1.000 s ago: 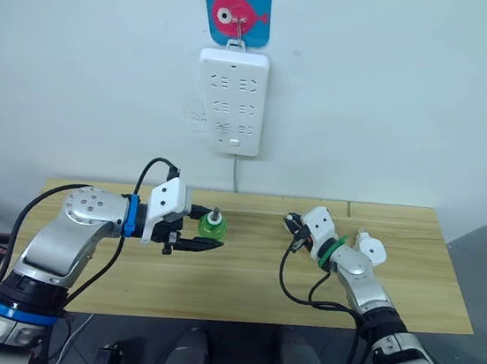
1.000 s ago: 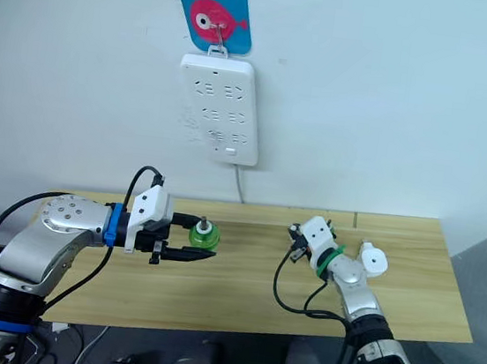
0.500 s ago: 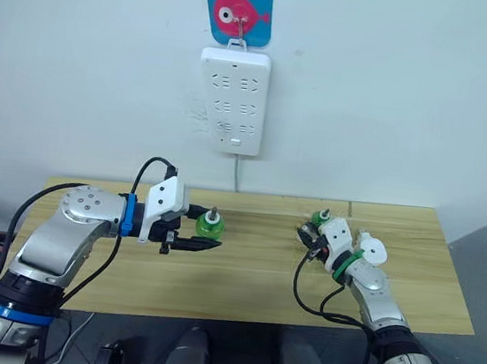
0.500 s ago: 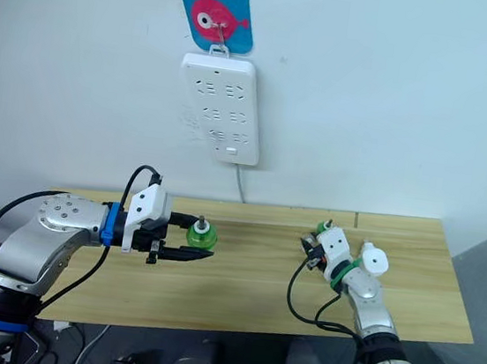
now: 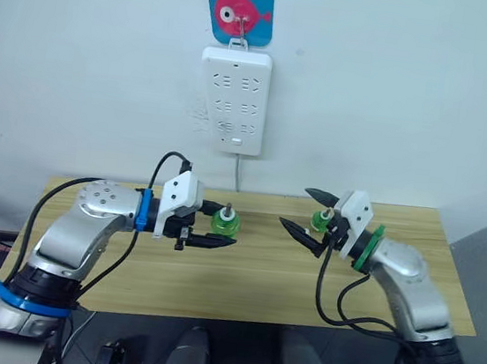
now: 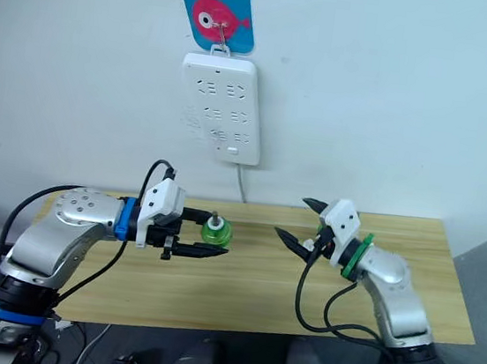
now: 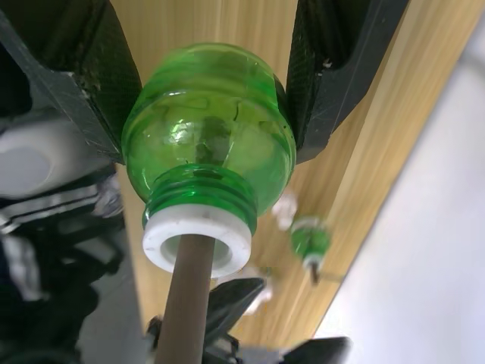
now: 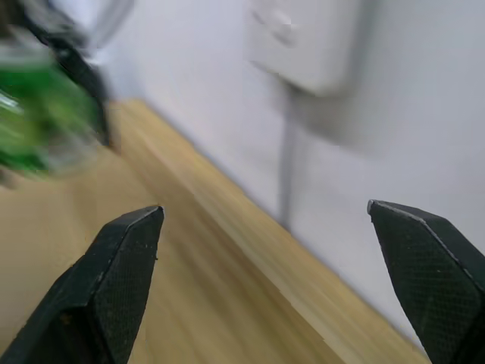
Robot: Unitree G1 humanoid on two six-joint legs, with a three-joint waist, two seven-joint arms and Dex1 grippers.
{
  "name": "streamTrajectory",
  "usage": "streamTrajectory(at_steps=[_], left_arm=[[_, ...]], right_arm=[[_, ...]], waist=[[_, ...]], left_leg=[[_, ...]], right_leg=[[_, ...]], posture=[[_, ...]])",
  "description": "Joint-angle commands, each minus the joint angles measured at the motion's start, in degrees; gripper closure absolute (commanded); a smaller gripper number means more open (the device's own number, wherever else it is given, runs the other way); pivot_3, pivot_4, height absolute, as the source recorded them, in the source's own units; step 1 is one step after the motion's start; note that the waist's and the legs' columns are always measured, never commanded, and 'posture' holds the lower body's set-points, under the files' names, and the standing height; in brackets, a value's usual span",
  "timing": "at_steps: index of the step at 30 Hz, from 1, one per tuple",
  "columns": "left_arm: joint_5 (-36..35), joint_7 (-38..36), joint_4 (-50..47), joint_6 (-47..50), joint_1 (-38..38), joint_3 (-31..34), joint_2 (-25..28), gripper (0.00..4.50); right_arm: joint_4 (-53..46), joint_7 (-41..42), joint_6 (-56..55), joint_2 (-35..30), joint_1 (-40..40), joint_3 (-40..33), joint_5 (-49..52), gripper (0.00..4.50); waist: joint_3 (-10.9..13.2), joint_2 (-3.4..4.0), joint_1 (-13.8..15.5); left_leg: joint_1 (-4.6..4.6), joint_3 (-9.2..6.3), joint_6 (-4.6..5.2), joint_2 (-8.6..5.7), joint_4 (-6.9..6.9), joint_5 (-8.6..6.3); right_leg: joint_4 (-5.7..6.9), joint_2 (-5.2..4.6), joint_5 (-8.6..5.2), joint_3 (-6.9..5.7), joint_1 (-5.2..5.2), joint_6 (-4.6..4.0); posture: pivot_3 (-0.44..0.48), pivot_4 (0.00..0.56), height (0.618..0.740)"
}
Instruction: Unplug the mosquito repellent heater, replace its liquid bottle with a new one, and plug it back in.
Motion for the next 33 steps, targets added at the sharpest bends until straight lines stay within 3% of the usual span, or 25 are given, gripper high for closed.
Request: streamTrajectory(at_steps=[1,5,15,18,27,33], left_arm=[[-0.8,-0.4,1.1,-1.3,-2.5,-0.4,-1.6,2.20],[0.5,-1.6,5.4,-4.3,-6.2,-2.2,-4.5,2.20],[1.8,-2.3,9.4,-7.5,-8.8,-3.1,-7.0,2.20],[1.9,-2.3,9.3,-7.7,-8.8,-3.0,-7.1,2.20],[1.5,-2.8,9.3,-7.5,-9.1,-2.4,-7.2,2.20],[1.1,-2.8,8.7,-7.1,-9.1,-1.8,-6.9,2.20]], right_arm=[[-7.1,1.9,10.9,-2.0,-3.5,0.7,7.1,0.00],[-8.6,3.2,18.0,-1.6,-9.6,2.2,12.2,0.00],[-4.9,2.2,15.8,2.0,-12.7,4.7,9.1,0.00],[-4.7,2.3,15.0,2.6,-12.4,5.0,8.6,0.54],[-3.4,4.2,9.2,1.1,-12.0,7.7,3.3,3.81],[-2.5,5.8,5.3,0.5,-12.2,8.8,0.2,3.85]], waist=[[0.0,-0.01,0.0],[0.0,-0.01,-0.1],[-0.1,-0.03,-0.7],[-0.1,-0.03,-0.8],[-0.2,-0.04,-1.3],[-0.2,-0.05,-1.4]], left_leg=[[0.00,-0.01,0.00,0.00,-0.01,0.00],[-0.03,-0.01,-0.07,-0.01,-0.01,0.04],[-0.05,-0.02,-0.24,-0.07,-0.02,0.13],[-0.05,-0.02,-0.24,-0.07,-0.02,0.13],[-0.05,-0.03,-0.24,-0.08,-0.02,0.14],[-0.04,-0.03,-0.25,-0.08,-0.02,0.14]], right_leg=[[0.00,0.00,0.00,-0.01,0.00,0.00],[-0.06,-0.01,0.00,-0.05,-0.01,0.00],[-0.08,-0.08,0.00,-0.06,-0.05,0.00],[-0.08,-0.08,0.00,-0.06,-0.05,0.00],[-0.07,-0.08,0.00,-0.08,-0.05,0.00],[-0.06,-0.08,0.00,-0.08,-0.06,0.00]], posture=[[-0.077,0.241,0.740],[-0.099,0.214,0.740],[-0.102,0.187,0.740],[-0.100,0.186,0.740],[-0.096,0.182,0.740],[-0.092,0.178,0.740]])
